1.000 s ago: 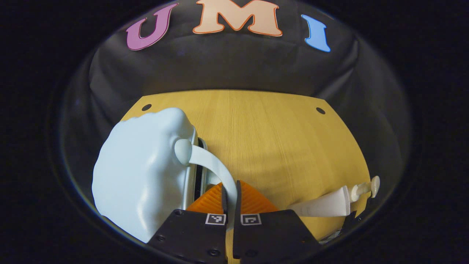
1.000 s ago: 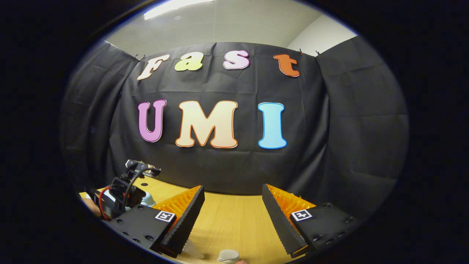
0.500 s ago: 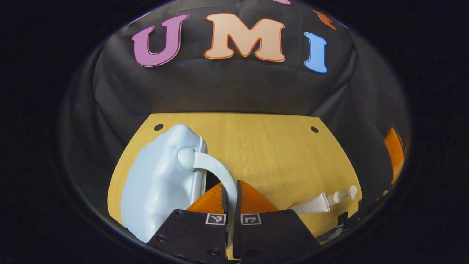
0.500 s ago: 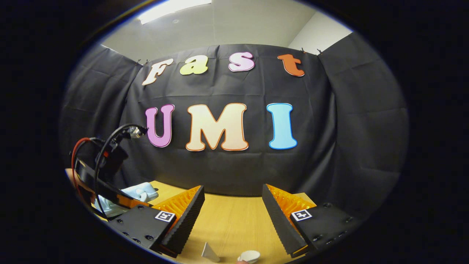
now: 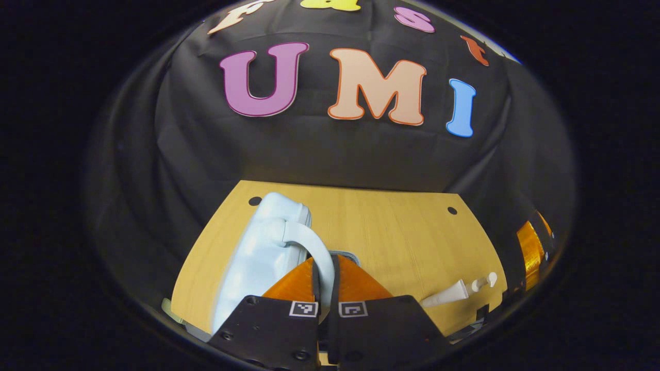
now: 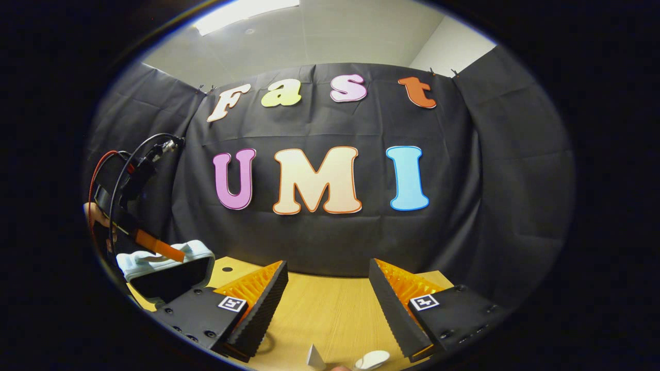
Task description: First open the suitcase, pack the skin care products into it, and then close the suitcase.
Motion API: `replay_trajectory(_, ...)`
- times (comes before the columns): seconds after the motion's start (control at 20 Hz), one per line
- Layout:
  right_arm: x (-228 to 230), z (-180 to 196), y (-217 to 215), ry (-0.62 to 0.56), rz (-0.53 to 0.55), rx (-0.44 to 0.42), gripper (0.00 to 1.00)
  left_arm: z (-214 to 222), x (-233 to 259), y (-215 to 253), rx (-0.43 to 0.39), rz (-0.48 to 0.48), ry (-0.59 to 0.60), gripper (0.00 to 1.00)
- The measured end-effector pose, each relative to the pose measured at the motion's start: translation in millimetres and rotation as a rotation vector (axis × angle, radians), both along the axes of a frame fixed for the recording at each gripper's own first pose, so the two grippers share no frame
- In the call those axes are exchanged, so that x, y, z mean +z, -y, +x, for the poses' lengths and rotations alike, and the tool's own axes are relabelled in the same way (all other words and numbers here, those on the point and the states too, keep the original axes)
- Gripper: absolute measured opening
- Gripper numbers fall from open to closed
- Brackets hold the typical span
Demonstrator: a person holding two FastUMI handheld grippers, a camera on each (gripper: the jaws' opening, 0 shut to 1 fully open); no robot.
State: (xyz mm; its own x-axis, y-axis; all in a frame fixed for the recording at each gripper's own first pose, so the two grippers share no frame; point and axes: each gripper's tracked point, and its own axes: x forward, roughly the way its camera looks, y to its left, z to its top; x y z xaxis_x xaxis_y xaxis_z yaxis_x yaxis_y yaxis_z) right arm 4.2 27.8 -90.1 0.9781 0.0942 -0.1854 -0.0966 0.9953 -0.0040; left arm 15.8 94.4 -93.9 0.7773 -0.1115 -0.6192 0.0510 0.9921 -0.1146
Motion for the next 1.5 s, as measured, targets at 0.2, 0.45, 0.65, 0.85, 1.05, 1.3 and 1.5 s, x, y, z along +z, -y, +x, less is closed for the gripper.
replay_trajectory(0.2,4.1,-4.2,-18.1,0.01,-0.007,0.0,1.0,1.9,16.8,-45.0,0.039,-0.024,0.038,0.0)
replay_trajectory(0.45,5.1,-5.7,-47.3,0.018,-0.011,-0.016,0.99,6.7,23.5,-123.6,0.098,0.062,0.076,0.0)
replay_trajectory(0.65,5.5,-5.3,-80.4,0.029,-0.01,-0.016,1.0,4.8,21.3,-171.3,0.112,0.092,0.078,0.0)
replay_trajectory(0.85,7.5,-3.7,-113.2,0.048,-0.019,0.005,1.0,10.4,10.7,-209.5,0.132,0.097,0.074,0.0)
replay_trajectory(1.05,10.4,-1.7,-133.2,0.061,-0.038,0.014,1.0,12.1,-6.0,-252.2,0.168,0.113,0.051,0.0)
replay_trajectory(1.3,11.2,3.1,-145.2,0.065,-0.054,0.007,0.99,19.1,-30.3,-305.3,0.25,0.122,0.037,0.0)
replay_trajectory(1.5,14.8,4.5,-151.1,0.076,-0.068,-0.004,0.99,14.7,-69.5,-339.8,0.296,0.11,-0.038,0.0)
